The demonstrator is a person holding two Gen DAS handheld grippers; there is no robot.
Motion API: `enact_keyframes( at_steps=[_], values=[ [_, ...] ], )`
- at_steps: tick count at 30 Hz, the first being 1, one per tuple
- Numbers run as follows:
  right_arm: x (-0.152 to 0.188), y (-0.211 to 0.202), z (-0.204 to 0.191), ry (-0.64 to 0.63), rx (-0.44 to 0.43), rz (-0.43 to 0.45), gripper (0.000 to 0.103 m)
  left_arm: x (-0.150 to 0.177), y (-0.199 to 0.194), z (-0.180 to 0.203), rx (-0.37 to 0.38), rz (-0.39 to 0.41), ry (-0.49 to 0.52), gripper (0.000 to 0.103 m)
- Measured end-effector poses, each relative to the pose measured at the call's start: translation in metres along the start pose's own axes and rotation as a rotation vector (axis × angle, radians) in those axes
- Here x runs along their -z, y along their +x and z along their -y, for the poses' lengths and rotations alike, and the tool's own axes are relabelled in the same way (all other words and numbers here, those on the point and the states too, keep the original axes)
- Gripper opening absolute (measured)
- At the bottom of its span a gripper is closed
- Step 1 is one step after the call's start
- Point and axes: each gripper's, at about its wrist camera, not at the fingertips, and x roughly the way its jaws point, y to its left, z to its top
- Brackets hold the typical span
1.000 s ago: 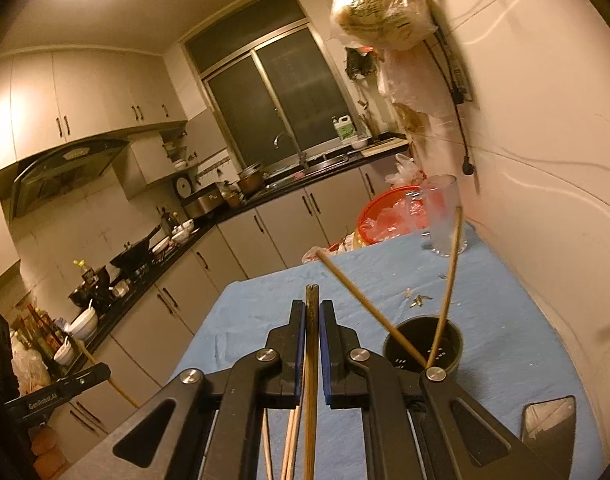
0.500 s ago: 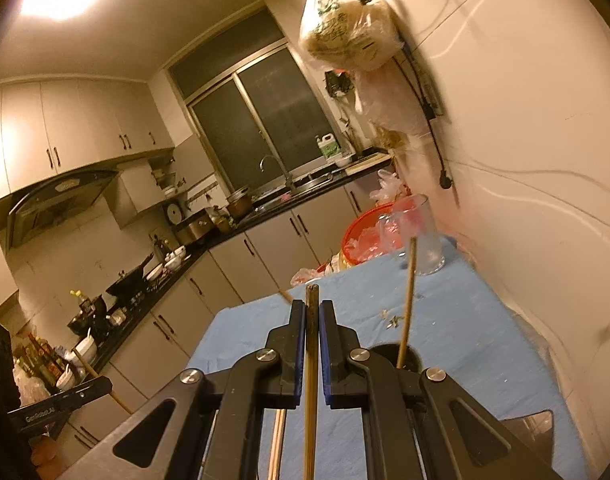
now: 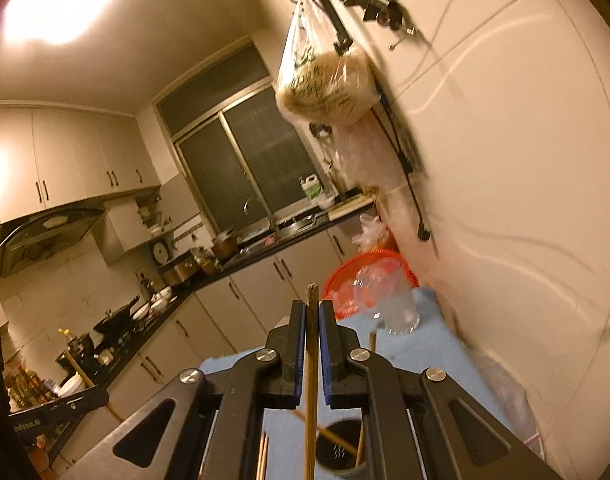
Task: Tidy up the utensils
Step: 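Lift the left tool's chopstick over the black cup while the right tool carries its chopstick there, then drop the left tool's chopstick into the black cup and open it while the right tool releases its chopstick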
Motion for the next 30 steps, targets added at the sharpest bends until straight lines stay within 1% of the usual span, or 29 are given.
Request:
enact_keyframes(
  at_steps=[7, 9, 12, 17, 22, 30],
  values=[
    [-0.03, 0.018, 0.009, 0.01, 0.023, 0.039, 0.007, -0.023, 0.018, 0.018, 0.036, 0.008, -0.002, 0.006],
    [-0.035, 0.024, 0.011, 0.003, 0.042, 0.049, 0.007, -0.029, 0.026, 0.024, 0.046, 0.014, -0.004, 0.007],
    [-0.037, 0.037, 0.018, 0.003, 0.063, 0.05, 0.007, -0.033, 0.042, 0.03, 0.065, 0.002, -0.014, 0.007],
    [-0.031, 0.067, 0.034, 0.024, 0.083, 0.01, 0.007, -0.029, 0.081, 0.037, 0.062, -0.041, -0.02, 0.007],
    [-0.015, 0.096, 0.047, 0.018, 0.108, -0.042, 0.007, -0.02, 0.115, 0.037, 0.046, -0.101, -0.026, 0.007],
    [0.011, 0.123, 0.066, 0.042, 0.108, -0.147, 0.007, -0.003, 0.137, 0.029, 0.041, -0.165, -0.03, 0.007]
  ],
)
